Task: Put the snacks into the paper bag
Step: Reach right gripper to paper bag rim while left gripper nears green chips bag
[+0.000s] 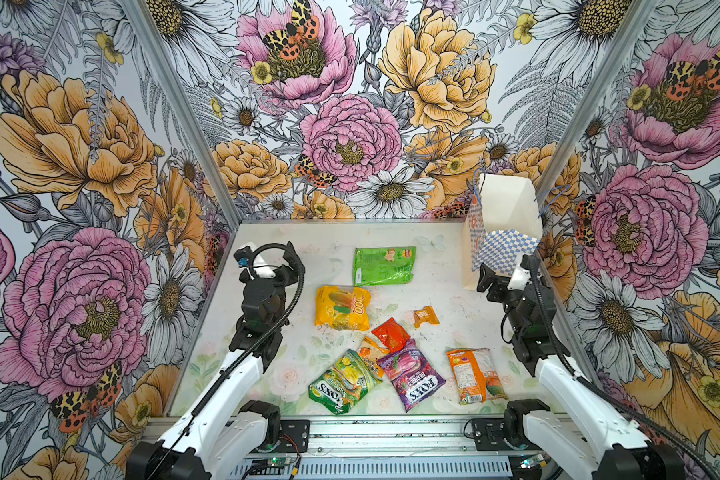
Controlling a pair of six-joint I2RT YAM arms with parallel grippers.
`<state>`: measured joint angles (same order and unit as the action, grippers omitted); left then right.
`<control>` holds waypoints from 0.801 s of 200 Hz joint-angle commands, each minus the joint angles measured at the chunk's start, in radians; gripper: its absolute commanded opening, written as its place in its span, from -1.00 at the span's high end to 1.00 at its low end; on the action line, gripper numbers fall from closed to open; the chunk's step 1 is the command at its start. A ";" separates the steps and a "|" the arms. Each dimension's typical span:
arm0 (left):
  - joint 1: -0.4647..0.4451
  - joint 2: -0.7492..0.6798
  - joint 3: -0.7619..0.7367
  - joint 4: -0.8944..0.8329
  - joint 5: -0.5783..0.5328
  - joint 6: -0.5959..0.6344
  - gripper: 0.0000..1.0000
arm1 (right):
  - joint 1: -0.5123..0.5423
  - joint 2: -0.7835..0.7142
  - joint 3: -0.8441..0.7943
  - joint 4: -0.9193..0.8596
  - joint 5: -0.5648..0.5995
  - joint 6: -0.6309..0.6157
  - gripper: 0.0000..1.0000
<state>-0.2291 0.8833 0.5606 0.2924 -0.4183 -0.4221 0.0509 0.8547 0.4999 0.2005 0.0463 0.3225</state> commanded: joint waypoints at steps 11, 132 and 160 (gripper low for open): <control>0.023 -0.155 -0.091 -0.108 0.038 -0.264 -0.97 | -0.025 -0.089 0.149 -0.318 -0.228 0.167 -0.99; -0.126 -0.034 0.099 -0.389 0.254 -0.178 -0.97 | -0.073 -0.054 0.589 -0.736 -0.048 0.176 -0.99; -0.185 -0.072 0.060 -0.394 0.171 -0.094 -0.97 | -0.074 0.071 0.755 -0.856 0.041 0.134 -0.99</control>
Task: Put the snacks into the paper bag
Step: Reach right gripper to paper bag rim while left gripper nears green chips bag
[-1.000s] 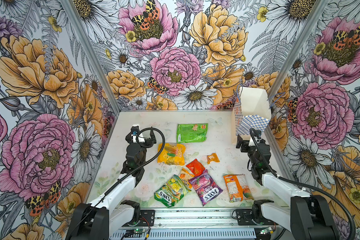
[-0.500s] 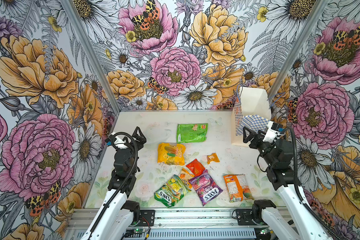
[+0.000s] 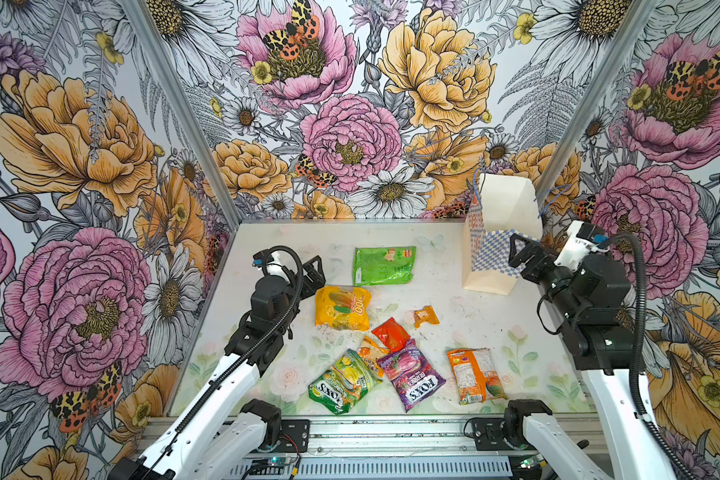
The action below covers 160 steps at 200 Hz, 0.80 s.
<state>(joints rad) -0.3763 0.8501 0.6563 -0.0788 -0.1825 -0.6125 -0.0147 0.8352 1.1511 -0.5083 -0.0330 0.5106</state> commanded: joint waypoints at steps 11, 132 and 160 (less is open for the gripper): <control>-0.064 -0.056 -0.063 -0.008 -0.114 0.119 -0.97 | -0.010 0.141 0.154 -0.191 0.161 -0.065 -0.99; -0.127 -0.098 -0.194 0.136 -0.155 0.309 -0.97 | -0.225 0.614 0.486 -0.319 0.044 -0.094 -0.84; -0.147 -0.089 -0.190 0.137 -0.164 0.319 -0.97 | -0.241 0.688 0.532 -0.336 0.032 -0.108 -0.78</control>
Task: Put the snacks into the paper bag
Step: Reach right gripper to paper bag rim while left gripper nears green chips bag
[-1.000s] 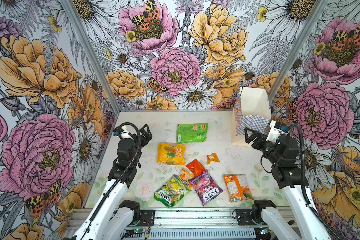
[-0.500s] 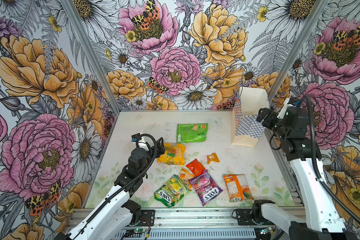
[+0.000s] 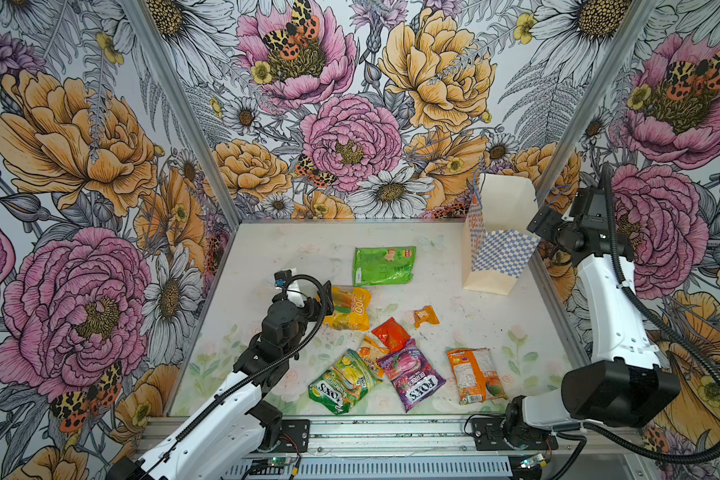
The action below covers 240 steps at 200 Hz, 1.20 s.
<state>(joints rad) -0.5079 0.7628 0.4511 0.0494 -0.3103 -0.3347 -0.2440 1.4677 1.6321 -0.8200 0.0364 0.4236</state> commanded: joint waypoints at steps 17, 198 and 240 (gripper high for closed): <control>-0.028 0.012 0.023 0.006 -0.050 0.063 -0.97 | -0.021 0.099 0.083 -0.043 -0.037 -0.030 -0.77; -0.038 0.065 0.035 0.000 -0.119 0.092 -0.97 | -0.043 0.413 0.414 -0.246 -0.056 -0.104 0.52; -0.043 0.096 0.047 -0.002 -0.114 0.104 -0.97 | -0.031 0.466 0.474 -0.286 -0.084 -0.106 0.66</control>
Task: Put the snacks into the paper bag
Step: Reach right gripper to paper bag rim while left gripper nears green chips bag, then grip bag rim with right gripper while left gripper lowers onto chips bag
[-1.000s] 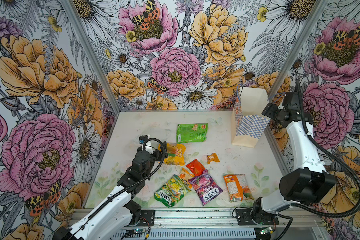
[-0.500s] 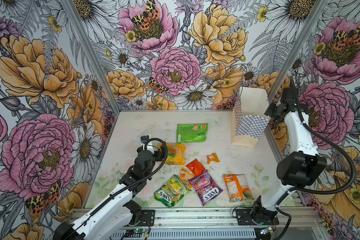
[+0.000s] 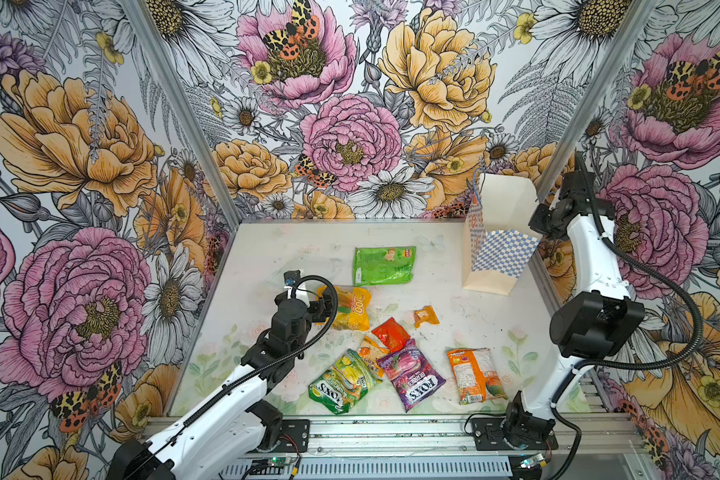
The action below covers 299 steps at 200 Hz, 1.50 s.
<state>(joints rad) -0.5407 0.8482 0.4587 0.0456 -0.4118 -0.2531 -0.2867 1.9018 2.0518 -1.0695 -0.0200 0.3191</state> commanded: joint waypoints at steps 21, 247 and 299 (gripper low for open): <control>-0.016 0.011 0.040 0.002 -0.012 0.026 -0.97 | 0.017 0.045 0.074 -0.052 -0.010 -0.003 0.80; -0.018 0.041 0.049 0.005 -0.043 0.023 -0.97 | 0.149 -0.561 -0.574 0.109 -0.178 0.046 1.00; -0.012 0.154 0.126 -0.005 0.041 -0.047 -0.97 | 0.158 -0.704 -0.716 0.135 -0.218 0.074 1.00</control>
<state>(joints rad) -0.5526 0.9516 0.5201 0.0418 -0.4282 -0.2596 -0.1413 1.2545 1.3613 -0.9810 -0.1993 0.3630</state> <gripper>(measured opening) 0.986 0.047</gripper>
